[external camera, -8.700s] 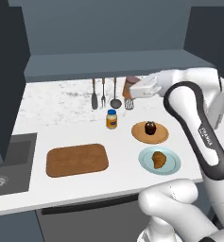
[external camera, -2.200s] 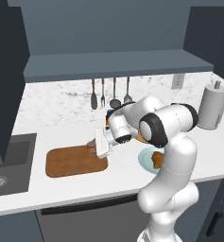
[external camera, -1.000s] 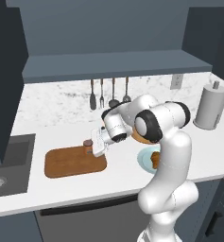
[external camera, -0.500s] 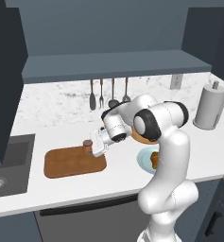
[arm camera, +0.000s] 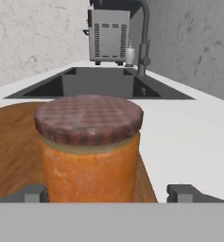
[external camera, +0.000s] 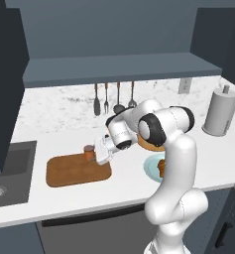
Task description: From the different types of pastries on the counter, select a croissant and place it on the cutting board. Then retrieve a jar of jam from the cabinet and place it alongside the croissant on the cutting board.
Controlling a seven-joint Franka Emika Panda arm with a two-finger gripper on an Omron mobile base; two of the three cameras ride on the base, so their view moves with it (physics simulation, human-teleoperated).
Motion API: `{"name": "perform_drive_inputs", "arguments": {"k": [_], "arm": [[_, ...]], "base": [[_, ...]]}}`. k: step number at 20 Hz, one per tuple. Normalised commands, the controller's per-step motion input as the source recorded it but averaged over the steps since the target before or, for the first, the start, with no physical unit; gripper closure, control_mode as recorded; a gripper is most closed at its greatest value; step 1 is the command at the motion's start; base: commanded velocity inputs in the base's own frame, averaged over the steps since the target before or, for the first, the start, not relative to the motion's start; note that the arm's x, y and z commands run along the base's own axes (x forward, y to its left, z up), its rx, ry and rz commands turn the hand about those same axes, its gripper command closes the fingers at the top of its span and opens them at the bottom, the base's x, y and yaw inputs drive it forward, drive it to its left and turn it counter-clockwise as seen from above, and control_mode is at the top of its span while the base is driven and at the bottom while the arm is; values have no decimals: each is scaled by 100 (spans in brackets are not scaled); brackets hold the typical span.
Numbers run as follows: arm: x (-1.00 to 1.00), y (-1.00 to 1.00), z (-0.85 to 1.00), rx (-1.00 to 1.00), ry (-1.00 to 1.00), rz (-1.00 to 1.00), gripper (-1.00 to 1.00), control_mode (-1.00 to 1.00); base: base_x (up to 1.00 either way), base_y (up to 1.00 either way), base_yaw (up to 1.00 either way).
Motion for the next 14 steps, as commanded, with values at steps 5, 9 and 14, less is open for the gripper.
{"name": "perform_drive_inputs", "arguments": {"k": [5,9,14], "arm": [[6,-48,12,4,0,0,-100,-100],[-3,-50,3,7,0,1,-100,-100],[-7,-29,11,7,-1,4,-100,-100]], "base": [[0,0,0],[0,0,0],[0,0,0]]}}
